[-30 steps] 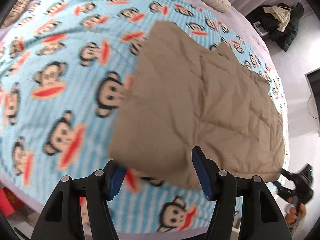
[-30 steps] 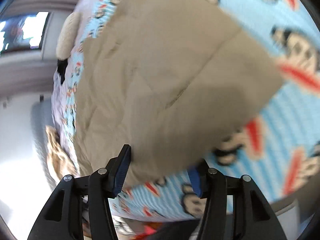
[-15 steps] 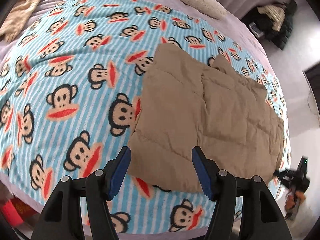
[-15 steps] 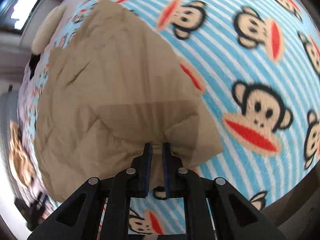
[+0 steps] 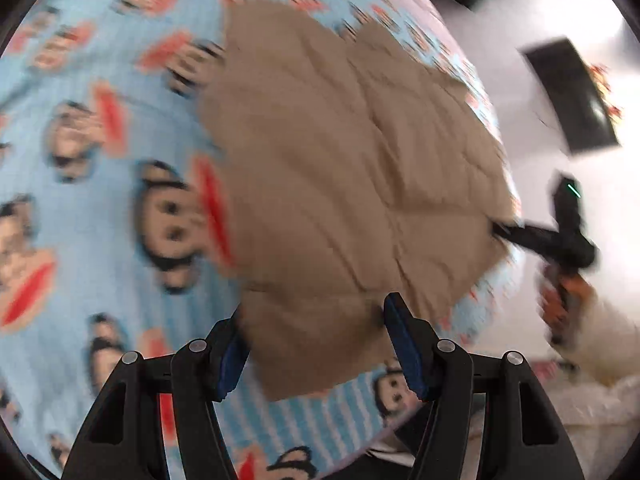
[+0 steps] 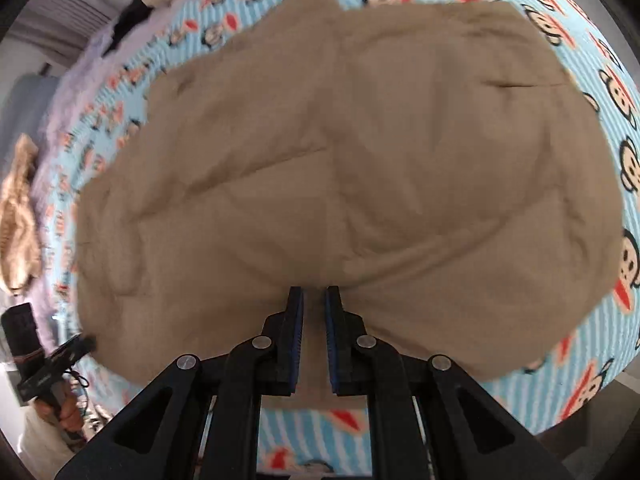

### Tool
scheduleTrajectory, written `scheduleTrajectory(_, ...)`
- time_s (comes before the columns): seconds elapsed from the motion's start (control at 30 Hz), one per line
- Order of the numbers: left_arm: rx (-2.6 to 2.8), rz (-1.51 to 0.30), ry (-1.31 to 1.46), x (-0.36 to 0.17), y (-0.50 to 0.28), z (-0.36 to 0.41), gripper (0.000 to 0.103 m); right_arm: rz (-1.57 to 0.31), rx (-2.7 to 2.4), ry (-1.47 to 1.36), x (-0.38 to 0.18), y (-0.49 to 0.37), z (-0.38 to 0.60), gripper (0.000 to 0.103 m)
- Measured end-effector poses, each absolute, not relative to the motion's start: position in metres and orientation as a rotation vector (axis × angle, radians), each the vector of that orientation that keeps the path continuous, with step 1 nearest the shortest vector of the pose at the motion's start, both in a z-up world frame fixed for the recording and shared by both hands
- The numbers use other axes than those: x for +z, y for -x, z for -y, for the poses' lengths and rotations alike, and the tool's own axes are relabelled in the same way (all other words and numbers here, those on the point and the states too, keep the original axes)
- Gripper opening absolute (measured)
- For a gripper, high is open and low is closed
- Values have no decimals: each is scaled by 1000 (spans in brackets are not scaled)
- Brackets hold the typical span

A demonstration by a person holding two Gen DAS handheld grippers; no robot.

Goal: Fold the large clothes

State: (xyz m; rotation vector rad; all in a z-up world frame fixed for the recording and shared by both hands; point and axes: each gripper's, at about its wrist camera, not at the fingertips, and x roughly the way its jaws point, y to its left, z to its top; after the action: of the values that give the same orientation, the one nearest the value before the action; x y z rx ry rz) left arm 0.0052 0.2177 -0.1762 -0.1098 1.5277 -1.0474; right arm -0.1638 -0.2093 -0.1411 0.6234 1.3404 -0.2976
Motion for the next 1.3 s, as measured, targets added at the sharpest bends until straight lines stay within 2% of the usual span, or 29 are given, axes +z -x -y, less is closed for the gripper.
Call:
scheduleTrajectory(0.1,-1181,-1542,50,-177,6,-205,63,-1370,-336,-616,-155,163,209,10)
scheduleTrajectory(0.17,-1172,-1499,-107,-174,15,-200,25,-1379,-349,-632,-156,160,211,10)
scheduleTrajectory(0.2,-1158,-1503,-143,-178,15,-202,25,-1386,-352,-633,-157,159,212,10)
scheduleTrajectory(0.23,-1153,-1514,-123,-182,13,-207,15,-1393,-355,-626,-156,157,212,10)
scheduleTrajectory(0.43,-1014,-1583,1,-214,3,-246,13,-1424,-377,-576,-166,142,205,10)
scheduleTrajectory(0.63,-848,-1456,65,-165,-3,-283,13,-1419,-405,-520,-152,113,185,10)
scheduleTrajectory(0.7,-853,-1395,99,-146,-13,-278,13,-1347,-366,-472,-129,105,170,14)
scheduleTrajectory(0.83,-880,-1317,117,-134,-33,-239,13,-1271,-298,-417,-110,77,145,14)
scheduleTrajectory(1.07,-692,-1356,-94,-191,-48,-190,13,-1324,-294,-430,-160,31,131,14)
scheduleTrajectory(1.3,-600,-1351,-107,-165,-46,-202,13,-1323,-304,-463,-158,39,135,14)
